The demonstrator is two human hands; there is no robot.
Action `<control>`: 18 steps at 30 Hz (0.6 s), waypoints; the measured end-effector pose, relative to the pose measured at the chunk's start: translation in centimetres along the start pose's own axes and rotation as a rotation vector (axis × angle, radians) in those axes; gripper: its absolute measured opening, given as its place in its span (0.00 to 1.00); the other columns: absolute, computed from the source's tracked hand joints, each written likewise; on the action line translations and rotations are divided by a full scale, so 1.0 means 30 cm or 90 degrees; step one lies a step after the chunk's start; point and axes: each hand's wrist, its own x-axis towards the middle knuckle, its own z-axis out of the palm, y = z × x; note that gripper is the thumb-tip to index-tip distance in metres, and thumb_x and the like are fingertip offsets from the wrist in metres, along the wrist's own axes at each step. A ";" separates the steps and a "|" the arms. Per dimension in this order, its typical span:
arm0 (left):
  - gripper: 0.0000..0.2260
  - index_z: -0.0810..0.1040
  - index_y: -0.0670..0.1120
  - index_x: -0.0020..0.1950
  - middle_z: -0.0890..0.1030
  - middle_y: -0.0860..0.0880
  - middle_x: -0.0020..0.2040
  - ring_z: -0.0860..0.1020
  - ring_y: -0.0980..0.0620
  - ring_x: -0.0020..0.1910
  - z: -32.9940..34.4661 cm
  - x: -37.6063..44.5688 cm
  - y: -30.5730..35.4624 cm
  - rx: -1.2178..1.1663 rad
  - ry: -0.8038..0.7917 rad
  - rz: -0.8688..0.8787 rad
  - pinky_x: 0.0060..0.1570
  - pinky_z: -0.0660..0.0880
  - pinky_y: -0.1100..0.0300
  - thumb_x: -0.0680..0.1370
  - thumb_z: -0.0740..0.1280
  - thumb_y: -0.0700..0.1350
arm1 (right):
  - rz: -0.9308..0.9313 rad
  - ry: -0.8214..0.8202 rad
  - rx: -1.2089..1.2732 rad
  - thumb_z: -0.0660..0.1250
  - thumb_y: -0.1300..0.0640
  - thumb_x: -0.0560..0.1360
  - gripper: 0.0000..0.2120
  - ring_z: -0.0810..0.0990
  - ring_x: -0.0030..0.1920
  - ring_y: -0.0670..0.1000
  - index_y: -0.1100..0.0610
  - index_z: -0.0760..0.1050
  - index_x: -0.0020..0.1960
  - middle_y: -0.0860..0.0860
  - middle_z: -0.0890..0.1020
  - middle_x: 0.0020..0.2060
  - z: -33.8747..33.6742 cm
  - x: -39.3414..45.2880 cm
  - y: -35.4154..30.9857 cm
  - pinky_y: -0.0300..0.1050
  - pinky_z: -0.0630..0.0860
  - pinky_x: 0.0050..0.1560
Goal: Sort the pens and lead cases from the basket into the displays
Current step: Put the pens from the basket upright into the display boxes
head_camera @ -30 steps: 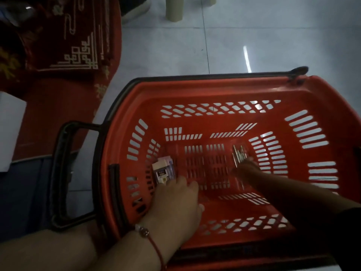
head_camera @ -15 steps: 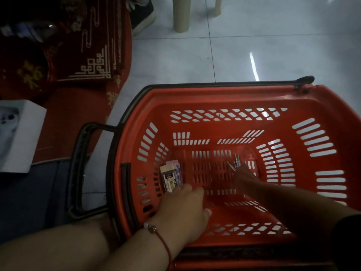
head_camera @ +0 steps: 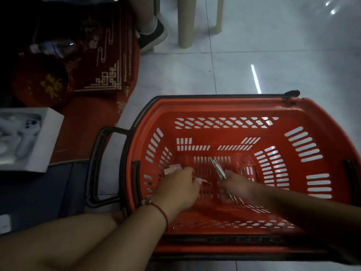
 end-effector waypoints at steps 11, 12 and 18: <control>0.19 0.68 0.50 0.71 0.74 0.47 0.67 0.73 0.45 0.65 0.027 -0.075 0.054 0.163 -0.039 0.041 0.63 0.72 0.48 0.82 0.57 0.55 | -0.045 0.127 -0.455 0.55 0.49 0.83 0.20 0.79 0.60 0.59 0.54 0.66 0.72 0.58 0.79 0.62 0.112 0.207 -0.068 0.51 0.76 0.57; 0.19 0.68 0.50 0.71 0.74 0.47 0.67 0.73 0.45 0.65 0.024 -0.075 0.043 0.154 -0.035 0.043 0.63 0.72 0.48 0.82 0.57 0.55 | -0.026 0.133 -0.431 0.53 0.50 0.84 0.20 0.79 0.61 0.59 0.55 0.65 0.73 0.59 0.79 0.63 0.125 0.232 -0.074 0.53 0.76 0.61; 0.18 0.68 0.50 0.70 0.75 0.47 0.67 0.73 0.44 0.64 0.013 -0.045 -0.045 0.126 -0.034 0.032 0.63 0.72 0.48 0.82 0.57 0.55 | -0.014 0.176 -0.415 0.60 0.52 0.82 0.15 0.82 0.50 0.56 0.55 0.70 0.66 0.55 0.82 0.54 0.145 0.330 -0.085 0.42 0.76 0.41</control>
